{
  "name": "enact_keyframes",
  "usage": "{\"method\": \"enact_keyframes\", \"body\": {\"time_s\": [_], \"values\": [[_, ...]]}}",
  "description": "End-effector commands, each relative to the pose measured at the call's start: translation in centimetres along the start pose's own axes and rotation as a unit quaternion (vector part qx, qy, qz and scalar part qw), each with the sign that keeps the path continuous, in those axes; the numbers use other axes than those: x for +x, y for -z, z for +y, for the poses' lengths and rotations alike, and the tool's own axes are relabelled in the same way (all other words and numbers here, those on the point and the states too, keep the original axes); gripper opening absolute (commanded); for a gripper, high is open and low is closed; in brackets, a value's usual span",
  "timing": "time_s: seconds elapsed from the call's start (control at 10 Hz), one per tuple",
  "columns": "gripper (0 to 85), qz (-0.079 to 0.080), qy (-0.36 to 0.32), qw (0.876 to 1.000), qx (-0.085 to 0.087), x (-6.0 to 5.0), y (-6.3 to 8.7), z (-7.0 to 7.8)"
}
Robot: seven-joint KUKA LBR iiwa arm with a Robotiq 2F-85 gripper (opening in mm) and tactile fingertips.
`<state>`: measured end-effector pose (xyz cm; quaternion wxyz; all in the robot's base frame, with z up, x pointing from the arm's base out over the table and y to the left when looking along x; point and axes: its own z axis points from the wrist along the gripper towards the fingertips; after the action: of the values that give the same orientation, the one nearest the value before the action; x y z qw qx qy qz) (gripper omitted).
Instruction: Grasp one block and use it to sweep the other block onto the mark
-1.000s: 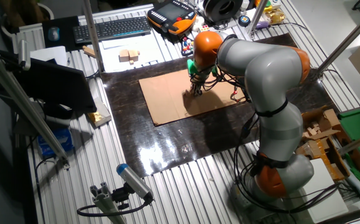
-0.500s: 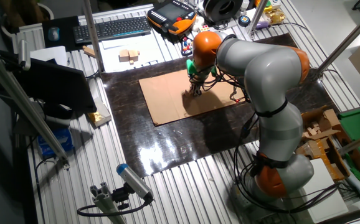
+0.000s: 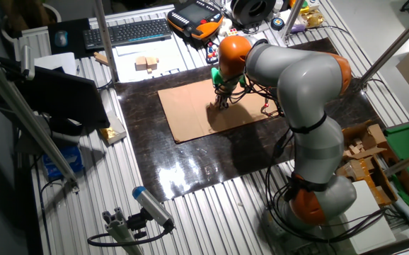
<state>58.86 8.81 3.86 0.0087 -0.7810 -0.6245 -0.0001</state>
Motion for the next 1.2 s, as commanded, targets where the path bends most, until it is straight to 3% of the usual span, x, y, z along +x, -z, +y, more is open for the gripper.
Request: {"method": "enact_keyframes", "body": {"time_s": [0.0, 0.4, 0.7, 1.1], "values": [[1.0, 0.0, 0.0, 1.0, 0.0, 0.04, 0.05, 0.03], [1.3, -0.001, -0.002, 1.0, 0.0, 0.03, 0.01, 0.09], [42.7, -0.001, -0.006, 1.0, -0.002, 0.04, -0.02, 0.12], [76.7, -0.005, -0.004, 1.0, -0.004, -0.35, 0.39, 0.22]]}}
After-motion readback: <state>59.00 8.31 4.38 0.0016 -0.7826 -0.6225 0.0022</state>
